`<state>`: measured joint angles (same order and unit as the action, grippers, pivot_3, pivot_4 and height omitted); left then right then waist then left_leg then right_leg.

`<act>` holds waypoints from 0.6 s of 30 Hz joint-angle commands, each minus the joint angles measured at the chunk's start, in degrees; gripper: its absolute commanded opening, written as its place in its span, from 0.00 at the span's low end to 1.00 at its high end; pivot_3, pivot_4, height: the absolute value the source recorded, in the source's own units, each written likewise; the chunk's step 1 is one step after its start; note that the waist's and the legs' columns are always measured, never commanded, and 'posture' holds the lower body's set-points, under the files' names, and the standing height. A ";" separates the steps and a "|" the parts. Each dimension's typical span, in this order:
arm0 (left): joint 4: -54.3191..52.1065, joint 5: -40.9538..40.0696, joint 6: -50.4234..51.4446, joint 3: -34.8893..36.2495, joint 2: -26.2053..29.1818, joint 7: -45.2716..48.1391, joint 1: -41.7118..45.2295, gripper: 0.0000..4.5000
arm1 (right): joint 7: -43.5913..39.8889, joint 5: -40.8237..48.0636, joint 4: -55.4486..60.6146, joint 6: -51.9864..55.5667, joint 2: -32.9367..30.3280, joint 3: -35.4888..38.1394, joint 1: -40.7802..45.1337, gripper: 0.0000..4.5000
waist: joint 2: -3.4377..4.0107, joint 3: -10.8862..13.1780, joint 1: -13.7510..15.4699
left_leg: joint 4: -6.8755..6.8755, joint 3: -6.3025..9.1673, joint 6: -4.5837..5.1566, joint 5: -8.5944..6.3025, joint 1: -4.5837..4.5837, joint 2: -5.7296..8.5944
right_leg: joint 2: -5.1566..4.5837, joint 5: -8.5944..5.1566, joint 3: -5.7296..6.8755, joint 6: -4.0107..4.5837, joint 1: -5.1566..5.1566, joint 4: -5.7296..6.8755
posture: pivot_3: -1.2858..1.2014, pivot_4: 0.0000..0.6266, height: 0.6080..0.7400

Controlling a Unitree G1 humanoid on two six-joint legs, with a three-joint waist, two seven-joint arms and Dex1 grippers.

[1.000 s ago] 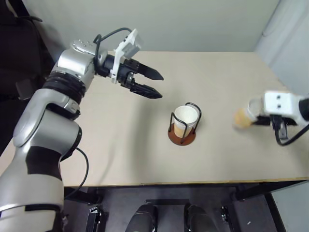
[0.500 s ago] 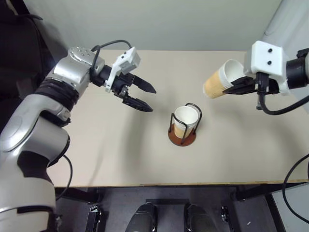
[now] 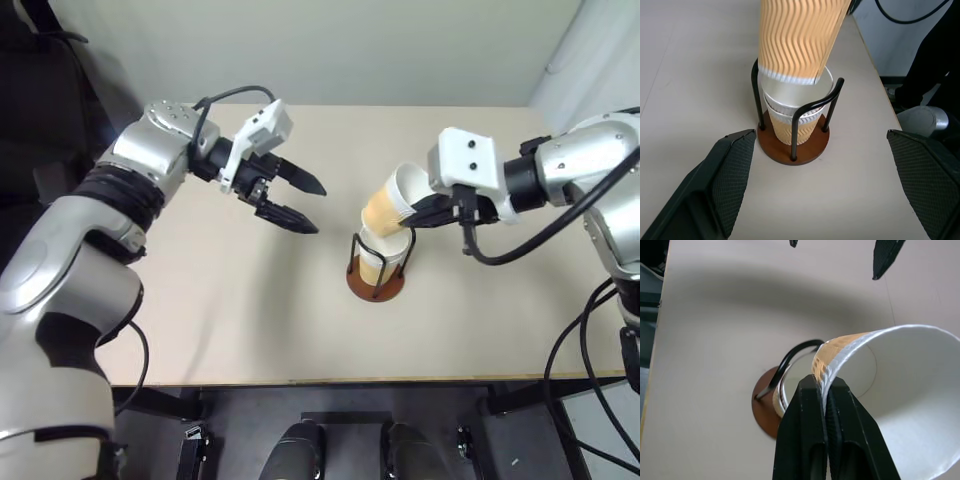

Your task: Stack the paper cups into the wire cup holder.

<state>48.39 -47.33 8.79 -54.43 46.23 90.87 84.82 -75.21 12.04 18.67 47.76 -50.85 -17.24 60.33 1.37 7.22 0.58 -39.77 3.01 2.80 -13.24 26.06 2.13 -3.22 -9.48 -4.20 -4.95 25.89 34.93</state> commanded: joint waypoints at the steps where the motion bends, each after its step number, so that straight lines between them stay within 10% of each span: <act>1: -1.79 -1.34 -0.16 0.45 0.69 1.63 0.95 1.00 | 1.08 -0.89 0.40 -1.94 0.27 -0.75 0.50 0.01 | -0.02 -0.01 -0.04 | 0.02 -0.04 -0.01 0.00 0.00 0.05 | 0.09 -0.01 0.05 0.03 0.00 0.00 | 0.52 0.24 1.00; 18: -2.74 -1.83 0.24 0.05 0.91 1.63 1.14 1.00 | -2.48 -1.69 2.03 -4.94 -4.56 -2.90 -2.15 0.01 | -0.09 -0.03 0.40 | 0.59 1.09 -0.71 0.28 0.09 -0.01 | -0.04 -0.08 0.93 0.51 -0.05 0.00 | 0.52 0.24 1.00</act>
<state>46.91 -48.27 9.10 -54.73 46.52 90.87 84.82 -77.08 10.88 18.84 43.73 -54.39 -20.86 57.59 1.28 7.19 0.97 -39.12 4.07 2.09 -12.95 26.11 2.16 -3.20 -9.56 -3.18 -4.44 25.86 34.94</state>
